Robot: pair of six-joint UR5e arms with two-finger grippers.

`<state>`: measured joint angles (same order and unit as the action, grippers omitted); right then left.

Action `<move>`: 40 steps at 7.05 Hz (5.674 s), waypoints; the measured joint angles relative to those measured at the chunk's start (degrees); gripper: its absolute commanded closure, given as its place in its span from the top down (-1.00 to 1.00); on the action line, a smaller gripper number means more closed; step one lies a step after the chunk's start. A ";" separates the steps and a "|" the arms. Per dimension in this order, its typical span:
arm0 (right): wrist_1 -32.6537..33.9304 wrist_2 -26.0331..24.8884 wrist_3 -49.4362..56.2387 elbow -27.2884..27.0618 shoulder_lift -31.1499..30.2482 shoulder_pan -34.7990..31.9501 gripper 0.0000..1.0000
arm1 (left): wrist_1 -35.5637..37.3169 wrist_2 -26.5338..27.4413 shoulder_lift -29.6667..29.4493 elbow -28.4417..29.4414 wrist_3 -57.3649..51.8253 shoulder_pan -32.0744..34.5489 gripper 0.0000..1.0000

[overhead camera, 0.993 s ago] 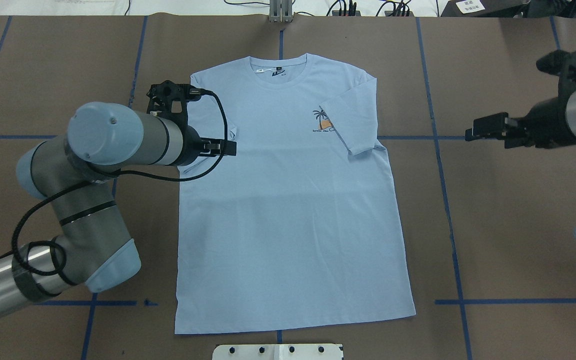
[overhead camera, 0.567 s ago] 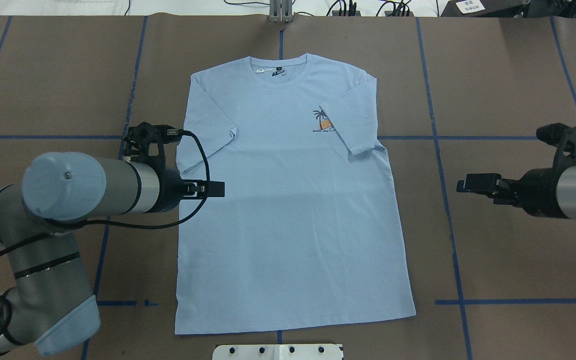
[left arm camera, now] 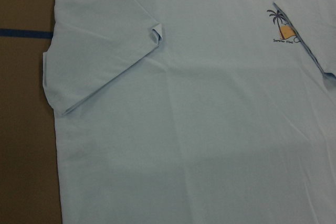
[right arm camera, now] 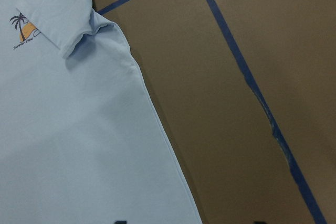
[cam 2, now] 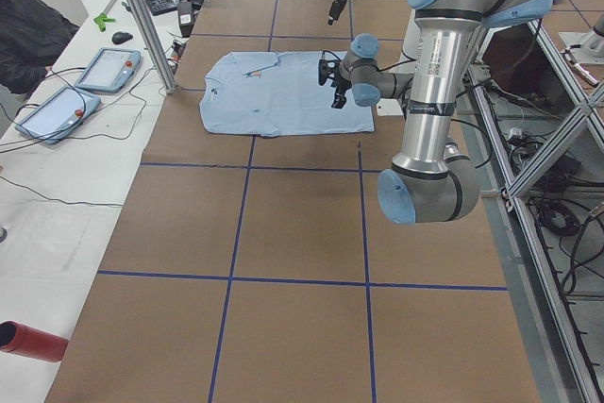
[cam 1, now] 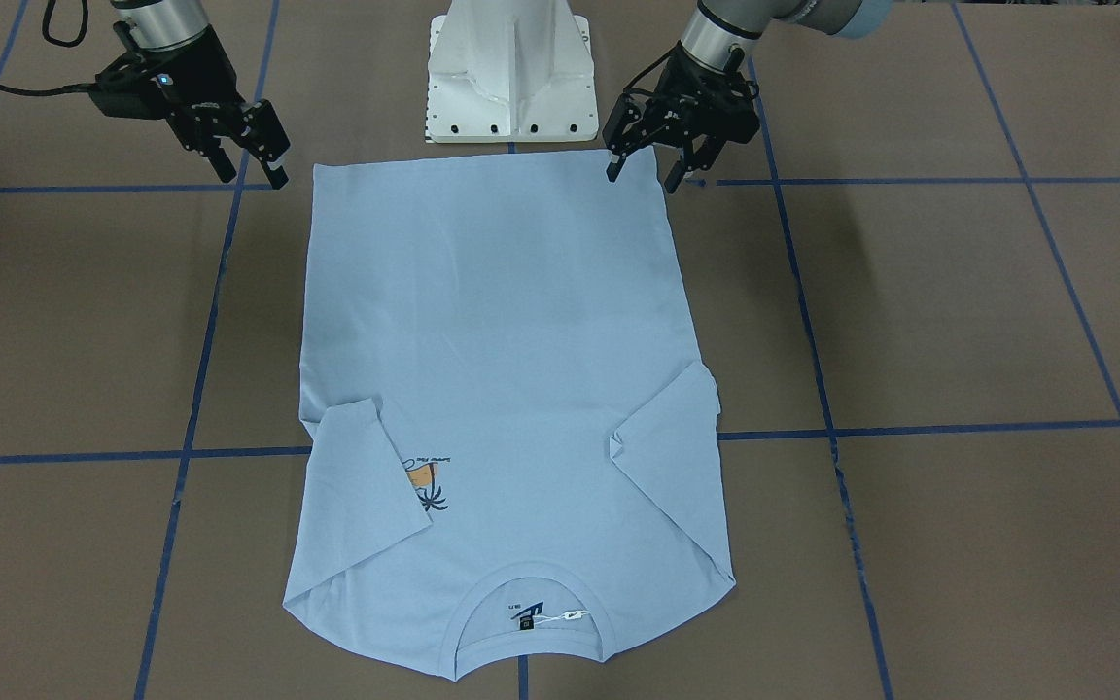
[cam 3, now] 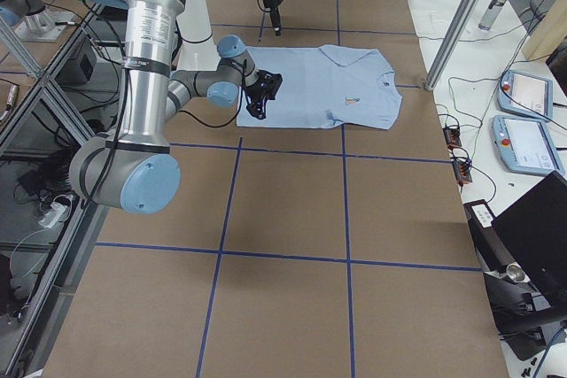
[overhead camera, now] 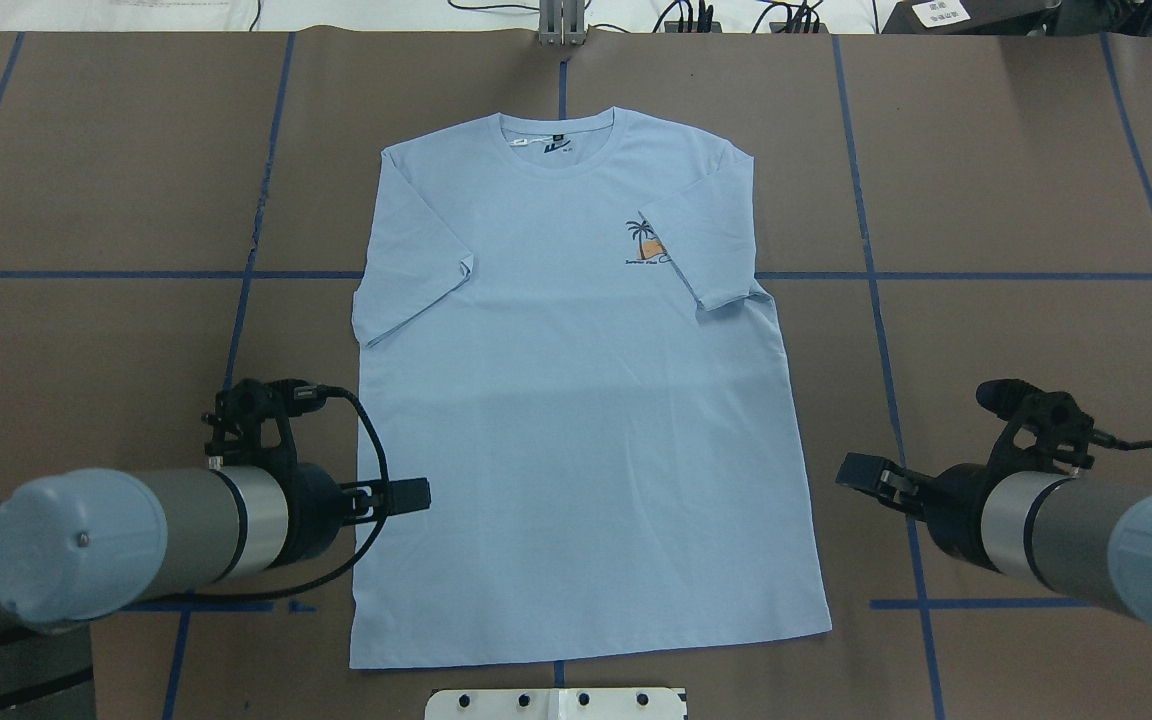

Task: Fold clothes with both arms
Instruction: 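Move both grippers down to the hem corners nearest the robot, then align and grasp the hem corners with both grippers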

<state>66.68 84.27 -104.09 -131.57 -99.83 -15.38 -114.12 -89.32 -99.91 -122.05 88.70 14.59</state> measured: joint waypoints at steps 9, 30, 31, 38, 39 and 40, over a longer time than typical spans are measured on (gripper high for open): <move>0.98 -7.30 -8.76 -0.05 1.35 7.31 0.65 | 2.79 9.14 5.69 2.31 14.26 -14.48 0.03; 0.82 -11.03 -9.07 2.89 1.33 10.25 1.00 | 2.76 8.95 4.44 3.37 13.55 -15.40 -1.00; 0.98 -12.68 -9.10 3.83 1.29 11.92 1.00 | 2.76 9.07 4.31 3.34 13.58 -15.36 -1.00; 4.90 -19.30 -19.45 7.40 1.41 22.42 -0.13 | 2.76 12.08 3.49 3.05 13.77 -15.38 -1.00; 5.23 -19.42 -19.76 7.54 1.42 22.66 -0.12 | 2.76 12.12 3.37 3.03 13.78 -15.38 -1.00; 5.33 -19.46 -19.81 7.72 1.44 22.75 -0.09 | 2.76 12.14 3.32 3.03 13.78 -15.38 -1.00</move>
<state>72.02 64.80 -123.91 -123.85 -98.39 7.37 -111.36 -77.18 -96.59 -119.02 102.48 -0.79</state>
